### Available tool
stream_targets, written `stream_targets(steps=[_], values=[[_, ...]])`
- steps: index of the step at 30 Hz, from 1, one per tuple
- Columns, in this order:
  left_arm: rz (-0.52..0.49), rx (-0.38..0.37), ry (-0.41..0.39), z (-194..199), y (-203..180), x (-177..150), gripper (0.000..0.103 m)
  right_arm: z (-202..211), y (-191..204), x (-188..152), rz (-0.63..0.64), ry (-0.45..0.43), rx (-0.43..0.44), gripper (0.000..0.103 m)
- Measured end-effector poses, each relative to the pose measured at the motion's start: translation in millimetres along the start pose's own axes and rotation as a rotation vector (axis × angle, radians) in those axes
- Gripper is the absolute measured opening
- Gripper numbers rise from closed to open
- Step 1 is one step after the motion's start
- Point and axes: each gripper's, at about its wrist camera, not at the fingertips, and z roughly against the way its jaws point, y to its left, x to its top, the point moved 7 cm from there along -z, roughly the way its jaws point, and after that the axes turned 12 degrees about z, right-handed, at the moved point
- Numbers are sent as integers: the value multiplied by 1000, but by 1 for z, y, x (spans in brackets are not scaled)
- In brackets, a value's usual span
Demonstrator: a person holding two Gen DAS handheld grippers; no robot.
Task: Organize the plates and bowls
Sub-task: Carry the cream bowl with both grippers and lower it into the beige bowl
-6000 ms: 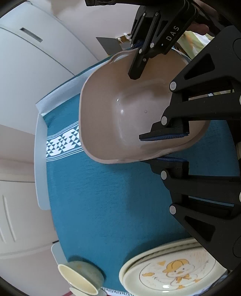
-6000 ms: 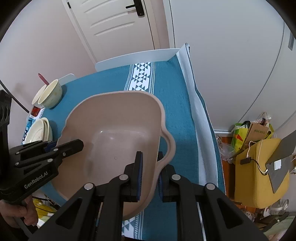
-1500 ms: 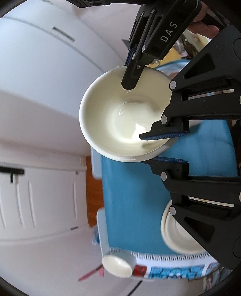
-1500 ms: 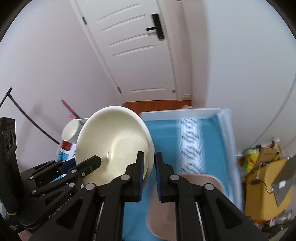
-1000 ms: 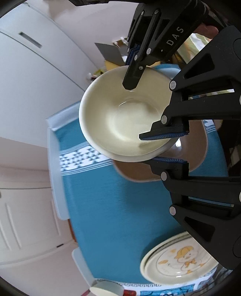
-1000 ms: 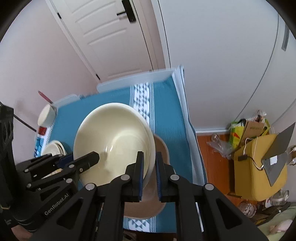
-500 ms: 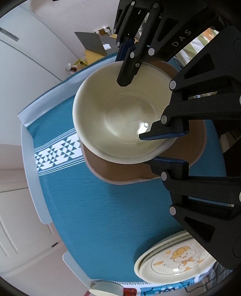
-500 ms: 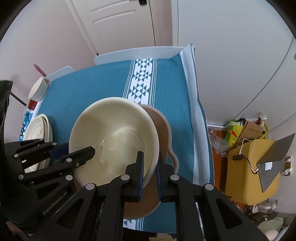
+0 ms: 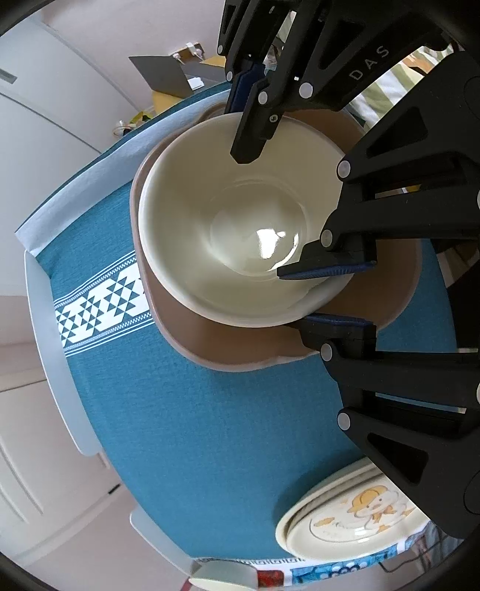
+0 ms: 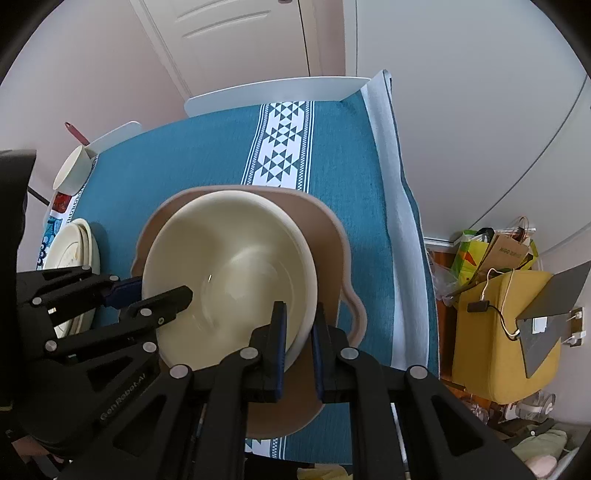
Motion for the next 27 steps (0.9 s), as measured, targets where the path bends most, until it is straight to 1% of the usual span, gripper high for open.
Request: stream_targets(steps=[14, 17, 20, 27], values=[[16, 16, -5, 2, 5, 1, 16, -3, 7, 2, 6, 18, 16, 11], [2, 41, -45, 10, 7, 4, 20, -2, 5, 3, -5, 14, 18, 11], [5, 26, -67, 17, 8, 9, 24, 1, 4, 3, -11, 11, 29, 12], [5, 25, -73, 24, 10, 8, 24, 5, 6, 0, -10, 6, 33, 12]])
